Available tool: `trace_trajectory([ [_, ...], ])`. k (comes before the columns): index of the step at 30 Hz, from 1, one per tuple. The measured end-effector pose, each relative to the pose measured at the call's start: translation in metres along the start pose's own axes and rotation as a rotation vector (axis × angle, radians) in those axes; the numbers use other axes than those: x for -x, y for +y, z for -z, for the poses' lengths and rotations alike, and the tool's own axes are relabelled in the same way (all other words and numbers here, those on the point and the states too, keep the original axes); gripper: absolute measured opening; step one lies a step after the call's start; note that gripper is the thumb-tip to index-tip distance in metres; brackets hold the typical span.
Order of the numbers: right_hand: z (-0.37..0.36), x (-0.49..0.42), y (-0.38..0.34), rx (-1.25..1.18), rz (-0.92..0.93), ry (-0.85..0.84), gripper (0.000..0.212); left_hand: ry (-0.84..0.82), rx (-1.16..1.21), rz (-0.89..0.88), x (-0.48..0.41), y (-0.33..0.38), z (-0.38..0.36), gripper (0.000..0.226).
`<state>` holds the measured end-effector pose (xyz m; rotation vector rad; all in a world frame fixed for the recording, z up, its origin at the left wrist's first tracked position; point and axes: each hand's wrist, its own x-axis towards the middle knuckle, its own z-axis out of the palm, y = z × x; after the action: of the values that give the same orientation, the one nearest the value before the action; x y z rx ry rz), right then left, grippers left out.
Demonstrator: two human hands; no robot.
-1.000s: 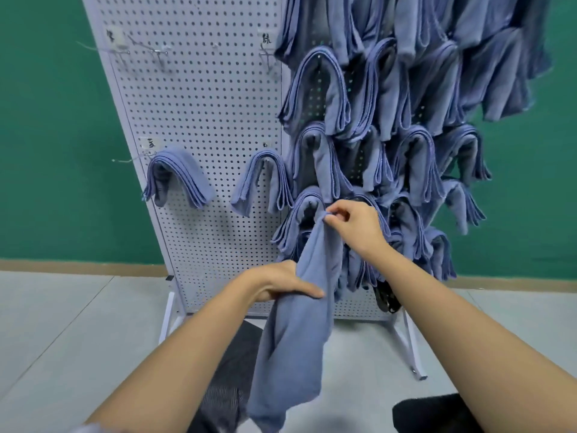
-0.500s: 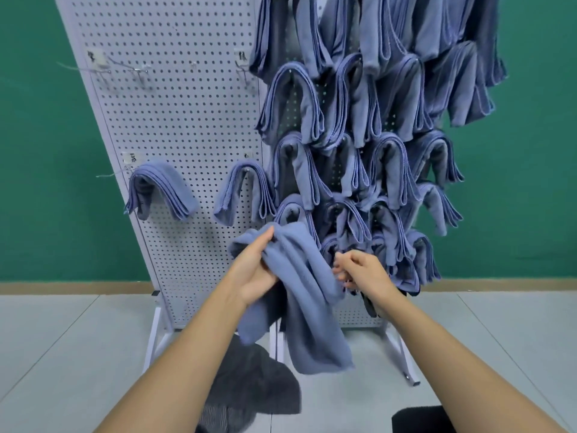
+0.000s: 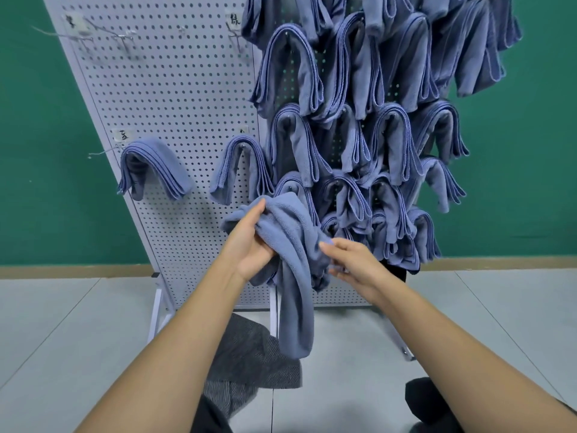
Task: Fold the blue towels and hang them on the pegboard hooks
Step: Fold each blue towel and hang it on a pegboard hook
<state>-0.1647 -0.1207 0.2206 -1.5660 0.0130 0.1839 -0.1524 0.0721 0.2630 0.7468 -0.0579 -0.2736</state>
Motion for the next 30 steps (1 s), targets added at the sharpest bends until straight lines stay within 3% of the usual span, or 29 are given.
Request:
trace_trajectory([
  [3,0.01,-0.001,-0.011,-0.119,0.07,0.086,0.018,0.058,-0.018,0.023,0.0,0.003,0.007,0.032],
  [8,0.039,-0.003,-0.02,-0.128,0.112,0.245,0.019,0.251,-0.335,0.073,0.002,0.014,0.031,0.031],
  [12,0.057,-0.004,-0.019,-0.136,0.106,0.286,0.018,0.26,-0.423,0.144,0.006,0.02,0.046,0.027],
  [30,0.075,0.001,-0.024,-0.182,0.103,0.335,0.016,0.451,-0.361,0.061,0.011,0.023,0.05,0.012],
])
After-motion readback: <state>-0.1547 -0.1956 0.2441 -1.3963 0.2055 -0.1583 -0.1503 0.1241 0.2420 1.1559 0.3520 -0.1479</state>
